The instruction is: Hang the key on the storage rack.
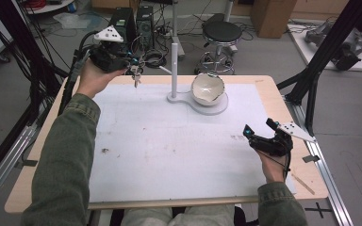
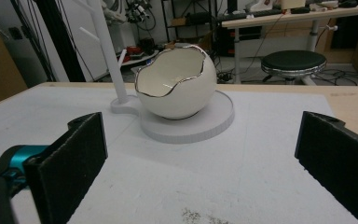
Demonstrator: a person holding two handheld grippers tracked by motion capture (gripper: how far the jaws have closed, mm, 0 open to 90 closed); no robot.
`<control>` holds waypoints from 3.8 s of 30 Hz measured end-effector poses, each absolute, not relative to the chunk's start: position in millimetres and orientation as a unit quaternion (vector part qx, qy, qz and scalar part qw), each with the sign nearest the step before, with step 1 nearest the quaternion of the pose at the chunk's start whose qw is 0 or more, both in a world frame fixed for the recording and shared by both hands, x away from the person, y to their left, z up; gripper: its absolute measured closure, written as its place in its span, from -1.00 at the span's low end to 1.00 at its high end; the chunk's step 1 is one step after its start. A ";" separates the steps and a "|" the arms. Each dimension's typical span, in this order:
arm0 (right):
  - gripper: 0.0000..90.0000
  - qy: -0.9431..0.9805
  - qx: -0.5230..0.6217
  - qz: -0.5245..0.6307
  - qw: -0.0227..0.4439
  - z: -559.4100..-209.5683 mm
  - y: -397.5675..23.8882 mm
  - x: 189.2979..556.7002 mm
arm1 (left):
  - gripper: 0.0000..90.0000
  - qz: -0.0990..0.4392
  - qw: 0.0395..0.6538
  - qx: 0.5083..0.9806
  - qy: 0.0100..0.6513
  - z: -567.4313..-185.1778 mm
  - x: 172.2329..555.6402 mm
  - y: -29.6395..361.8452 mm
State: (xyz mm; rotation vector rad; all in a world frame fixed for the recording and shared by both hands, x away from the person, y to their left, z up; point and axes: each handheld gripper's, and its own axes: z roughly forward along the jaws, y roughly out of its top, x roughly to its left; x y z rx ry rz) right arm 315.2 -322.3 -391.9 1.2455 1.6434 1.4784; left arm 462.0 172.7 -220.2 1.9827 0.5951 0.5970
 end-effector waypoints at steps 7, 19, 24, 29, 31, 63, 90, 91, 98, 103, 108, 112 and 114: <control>-0.98 0.623 0.463 0.555 0.298 -392.3 -320.4 315.4 | 0.95 0.239 0.479 0.813 0.229 -213.8 462.8 155.8; -0.97 0.623 0.464 0.558 0.292 -392.8 -320.4 316.0 | 0.95 0.229 0.480 0.821 0.207 -212.1 467.1 127.2; -0.97 0.622 0.463 0.560 0.291 -392.5 -320.6 315.5 | 0.95 0.226 0.484 0.822 0.198 -210.9 468.9 115.9; -0.97 0.621 0.462 0.562 0.291 -392.2 -320.7 315.1 | 0.95 0.220 0.490 0.820 0.196 -210.3 471.2 103.7; -0.97 0.620 0.463 0.563 0.291 -392.2 -320.8 315.2 | 0.95 0.219 0.489 0.822 0.194 -212.1 474.7 99.0; -0.98 0.622 0.459 0.565 0.290 -392.0 -320.7 313.5 | 0.95 0.238 0.519 0.777 0.265 -235.3 516.9 75.2; -0.98 0.624 0.456 0.569 0.281 -392.8 -321.9 316.1 | 0.72 0.255 0.498 0.782 0.275 -245.6 527.0 52.4; -0.98 0.624 0.455 0.570 0.280 -392.9 -321.8 316.3 | 0.59 0.250 0.509 0.775 0.278 -245.4 526.0 53.4; -0.98 0.626 0.454 0.569 0.279 -393.1 -321.0 315.9 | -0.21 0.238 0.537 0.762 0.273 -244.0 516.9 52.7; -0.97 0.625 0.455 0.569 0.279 -393.0 -321.0 315.7 | -0.72 0.229 0.564 0.738 0.290 -248.0 511.3 58.5; -0.98 0.628 0.454 0.567 0.279 -392.9 -320.2 314.9 | -0.96 0.216 0.577 0.721 0.318 -258.3 509.8 73.2; -0.98 0.627 0.455 0.566 0.281 -392.8 -320.4 314.6 | -0.96 0.208 0.574 0.721 0.329 -268.7 508.0 82.0; -0.98 0.628 0.455 0.565 0.279 -393.1 -320.5 313.8 | -0.96 0.209 0.572 0.723 0.327 -269.9 507.5 83.1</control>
